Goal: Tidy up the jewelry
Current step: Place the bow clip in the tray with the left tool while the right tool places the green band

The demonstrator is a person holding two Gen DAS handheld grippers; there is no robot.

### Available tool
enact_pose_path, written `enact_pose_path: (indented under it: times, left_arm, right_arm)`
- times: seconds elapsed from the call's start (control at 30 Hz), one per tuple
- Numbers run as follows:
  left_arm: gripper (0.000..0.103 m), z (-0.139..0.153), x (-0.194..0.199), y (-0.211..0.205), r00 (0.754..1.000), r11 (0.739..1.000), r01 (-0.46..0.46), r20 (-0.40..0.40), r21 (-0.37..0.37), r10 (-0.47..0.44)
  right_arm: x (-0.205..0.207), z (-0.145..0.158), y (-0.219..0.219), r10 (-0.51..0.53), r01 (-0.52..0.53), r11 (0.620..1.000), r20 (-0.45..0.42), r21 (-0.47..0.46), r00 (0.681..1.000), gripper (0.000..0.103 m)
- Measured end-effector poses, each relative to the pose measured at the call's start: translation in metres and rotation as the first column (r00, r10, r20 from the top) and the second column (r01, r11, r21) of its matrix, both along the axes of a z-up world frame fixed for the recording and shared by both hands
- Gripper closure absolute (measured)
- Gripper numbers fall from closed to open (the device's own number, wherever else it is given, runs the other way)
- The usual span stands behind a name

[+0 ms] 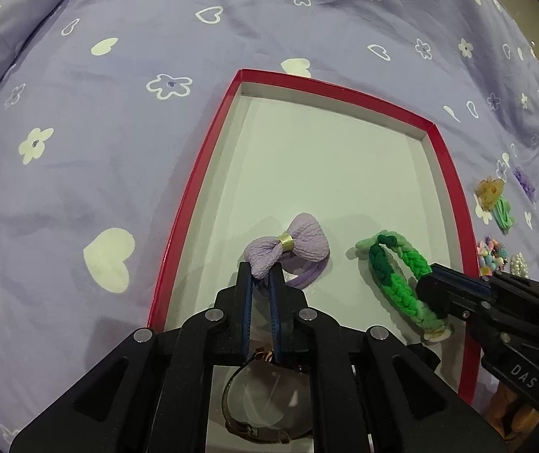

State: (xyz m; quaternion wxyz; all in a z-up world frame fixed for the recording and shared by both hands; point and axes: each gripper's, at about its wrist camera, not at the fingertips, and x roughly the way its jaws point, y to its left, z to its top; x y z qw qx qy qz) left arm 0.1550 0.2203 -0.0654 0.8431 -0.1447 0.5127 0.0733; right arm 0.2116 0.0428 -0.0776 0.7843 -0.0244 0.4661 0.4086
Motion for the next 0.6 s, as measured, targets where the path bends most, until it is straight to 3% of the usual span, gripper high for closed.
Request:
enact_pose_path:
  times: [0.27,0.43,0.6]
  left_arm:
    - [0.090,0.002,0.002,-0.004,1.000,0.999,0.004,-0.015,0.037,-0.003]
    - [0.075,0.005,-0.001,-0.004,1.000,0.999,-0.006,-0.014,0.047,0.007]
    - [0.070,0.015,-0.009,-0.002,1.000,0.999,-0.027,0.011,0.044,0.026]
  right_arm:
    - [0.000,0.001,0.003,0.014,-0.013,1.000,0.010,-0.019,1.000,0.088]
    - [-0.001,0.003,0.000,0.008,-0.008,1.000,-0.004,0.004,1.000,0.087]
    - [-0.005,0.013,-0.010,-0.006,0.005,0.999,0.008,0.041,1.000,0.083]
